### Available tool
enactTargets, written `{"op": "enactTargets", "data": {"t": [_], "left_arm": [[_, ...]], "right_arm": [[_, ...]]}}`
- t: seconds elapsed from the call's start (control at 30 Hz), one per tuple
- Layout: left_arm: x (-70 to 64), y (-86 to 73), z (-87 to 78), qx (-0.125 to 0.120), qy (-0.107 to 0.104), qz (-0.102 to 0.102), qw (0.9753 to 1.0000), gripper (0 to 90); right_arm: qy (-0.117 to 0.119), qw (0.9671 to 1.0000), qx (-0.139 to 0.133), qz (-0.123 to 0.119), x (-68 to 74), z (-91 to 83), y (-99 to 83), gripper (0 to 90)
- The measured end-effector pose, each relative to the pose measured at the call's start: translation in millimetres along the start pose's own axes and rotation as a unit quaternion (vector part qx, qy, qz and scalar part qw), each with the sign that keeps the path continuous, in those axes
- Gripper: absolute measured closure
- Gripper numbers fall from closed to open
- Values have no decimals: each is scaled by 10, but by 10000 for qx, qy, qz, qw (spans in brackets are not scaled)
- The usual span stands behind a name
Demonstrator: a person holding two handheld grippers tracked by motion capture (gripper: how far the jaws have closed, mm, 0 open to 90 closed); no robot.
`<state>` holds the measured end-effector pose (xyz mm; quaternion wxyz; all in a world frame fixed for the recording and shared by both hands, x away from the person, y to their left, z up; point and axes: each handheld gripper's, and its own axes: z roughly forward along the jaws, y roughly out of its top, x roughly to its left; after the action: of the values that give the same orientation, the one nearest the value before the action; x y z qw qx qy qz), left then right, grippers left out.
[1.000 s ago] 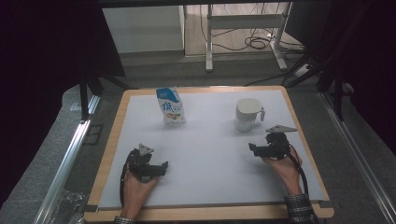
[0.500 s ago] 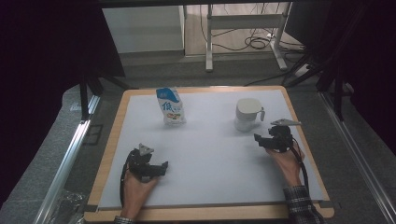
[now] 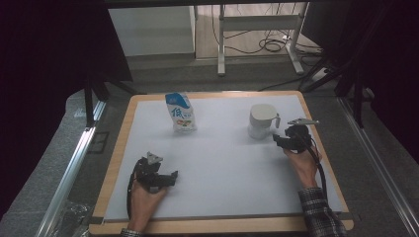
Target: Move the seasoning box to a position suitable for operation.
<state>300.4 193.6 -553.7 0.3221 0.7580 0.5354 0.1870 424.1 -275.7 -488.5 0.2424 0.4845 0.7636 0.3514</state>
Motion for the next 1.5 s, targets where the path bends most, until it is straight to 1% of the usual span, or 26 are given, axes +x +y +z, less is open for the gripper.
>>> {"op": "enactTargets", "data": {"t": [0.07, 0.23, 0.3, 0.33, 0.4, 0.47, 0.53, 0.67, 0.73, 0.83, 0.97, 1.07, 1.13, 1.23, 1.37, 1.5], "left_arm": [[0, 0, 0, 0, 1, 1, 10000, 11], [0, 0, 0, -2, 0, -2, 10000, 11], [0, 0, 0, -1, 0, 0, 10000, 11], [1, 0, 0, 1, -1, 2, 10000, 11], [2, 0, -2, 13, 0, 15, 10000, 11], [3, 0, -2, 12, -1, 15, 10000, 11], [2, 0, -2, 13, -1, 14, 10000, 11], [2, 0, -2, 12, -1, 15, 10000, 11], [2, 0, -2, 12, -1, 14, 10000, 11], [2, 0, -2, 11, -1, 13, 10000, 11], [2, 0, -1, 7, -3, 12, 10000, 11], [3, -1, -1, 5, -1, 16, 10000, 11], [3, -1, -1, 5, -3, 15, 10000, 11], [3, -1, -1, 5, -2, 16, 10000, 11], [3, 0, -1, 5, -3, 15, 10000, 11], [2, 0, -1, 5, -2, 15, 10000, 11]], "right_arm": [[-127, 9999, -89, -57, 1, 5, 8, 477], [-120, 9999, -44, -24, -14, 48, 87, 483], [-212, 9997, -86, -71, -17, 67, 123, 498], [-269, 9996, -65, -65, -25, 85, 145, 498], [-292, 9996, -19, -9, -47, 118, 171, 498], [-283, 9996, -55, 32, -61, 147, 186, 505], [-288, 9995, -97, 23, -62, 171, 192, 513], [-423, 9990, -149, 2, -71, 222, 190, 545], [-403, 9990, -184, 54, -82, 237, 193, 554], [-413, 9990, -179, 32, -98, 259, 197, 565], [-405, 9991, -109, 98, -109, 283, 215, 567], [-379, 9992, -96, 72, -95, 304, 281, 567], [-410, 9991, -136, 45, -89, 315, 294, 567], [-445, 9989, -143, 80, -104, 338, 291, 581], [-365, 9990, -169, 182, -121, 367, 281, 588], [-411, 9988, -196, 169, -116, 383, 289, 614]]}}
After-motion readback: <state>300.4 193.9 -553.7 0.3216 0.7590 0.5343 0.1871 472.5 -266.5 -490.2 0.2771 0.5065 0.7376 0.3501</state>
